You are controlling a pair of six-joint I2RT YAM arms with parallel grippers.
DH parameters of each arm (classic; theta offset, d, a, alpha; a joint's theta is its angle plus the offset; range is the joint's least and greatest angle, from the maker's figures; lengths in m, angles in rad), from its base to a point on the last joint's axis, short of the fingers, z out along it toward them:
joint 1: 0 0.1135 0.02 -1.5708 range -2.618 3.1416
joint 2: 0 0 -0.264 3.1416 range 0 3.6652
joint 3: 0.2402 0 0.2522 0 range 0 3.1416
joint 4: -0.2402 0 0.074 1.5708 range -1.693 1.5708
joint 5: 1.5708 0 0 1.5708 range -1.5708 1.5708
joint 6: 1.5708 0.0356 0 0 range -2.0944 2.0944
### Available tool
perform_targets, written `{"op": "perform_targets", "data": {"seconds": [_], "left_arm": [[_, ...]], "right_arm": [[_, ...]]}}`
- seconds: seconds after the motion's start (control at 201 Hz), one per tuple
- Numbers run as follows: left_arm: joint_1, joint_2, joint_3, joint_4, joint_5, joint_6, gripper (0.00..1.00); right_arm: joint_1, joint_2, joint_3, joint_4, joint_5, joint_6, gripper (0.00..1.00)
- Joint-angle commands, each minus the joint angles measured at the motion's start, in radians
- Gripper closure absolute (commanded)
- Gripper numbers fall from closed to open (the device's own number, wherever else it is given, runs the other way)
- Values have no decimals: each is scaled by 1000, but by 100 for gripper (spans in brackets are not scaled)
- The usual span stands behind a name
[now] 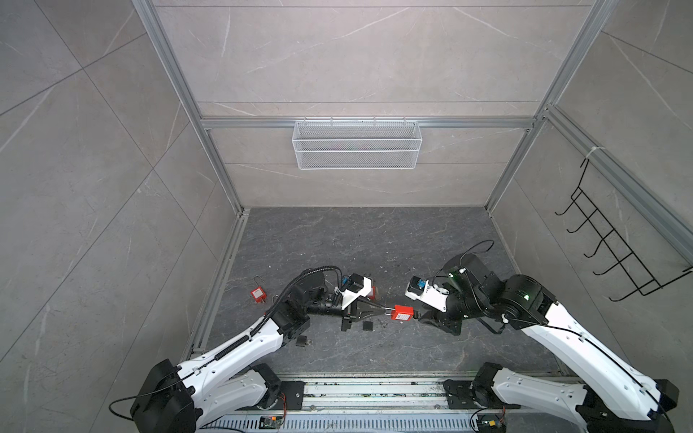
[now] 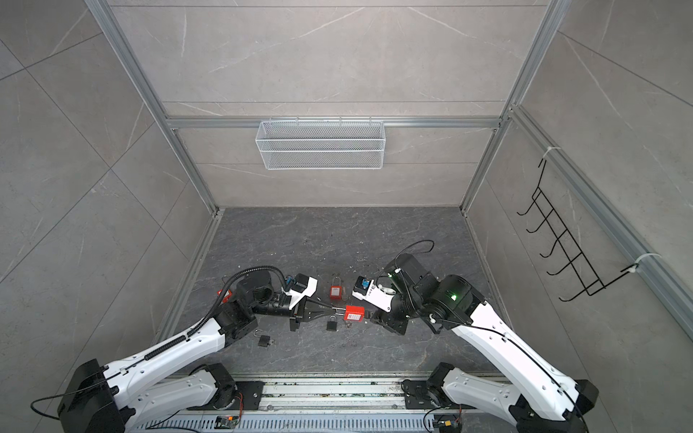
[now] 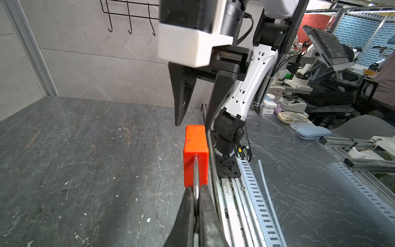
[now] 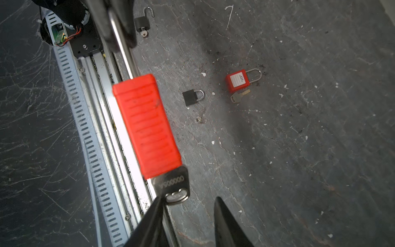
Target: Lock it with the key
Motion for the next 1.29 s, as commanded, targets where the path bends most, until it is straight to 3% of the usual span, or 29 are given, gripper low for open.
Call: {"op": "perform_targets", "data": {"seconds": [0.0,0.154,0.324,0.553,0.657,0.747,0.822,0.966,1.285], "left_arm": [[-9,-16,39,20,30,30,100],[-21,-19,29,19,28,25,100],[-30,-18,24,33,11,19,100],[-30,-10,24,42,-4,14,100],[-30,-6,21,62,-15,5,100],[-30,-5,22,64,-19,4,100],[-30,-6,25,52,-19,8,100],[-30,-6,38,3,-11,28,100],[-41,4,60,-73,-6,64,100]], "right_arm": [[-33,13,8,-3,-107,-18,61],[-34,65,6,-38,-204,-107,65],[-35,68,-35,1,-229,-156,67],[-35,18,-98,95,-175,-206,77],[-35,-19,-141,165,-101,-212,75],[-35,-59,-164,187,-65,-229,59],[-35,-77,-160,146,-72,-253,53],[-35,-81,-120,55,-82,-261,57],[-35,-25,-105,63,-133,-296,67]]}}
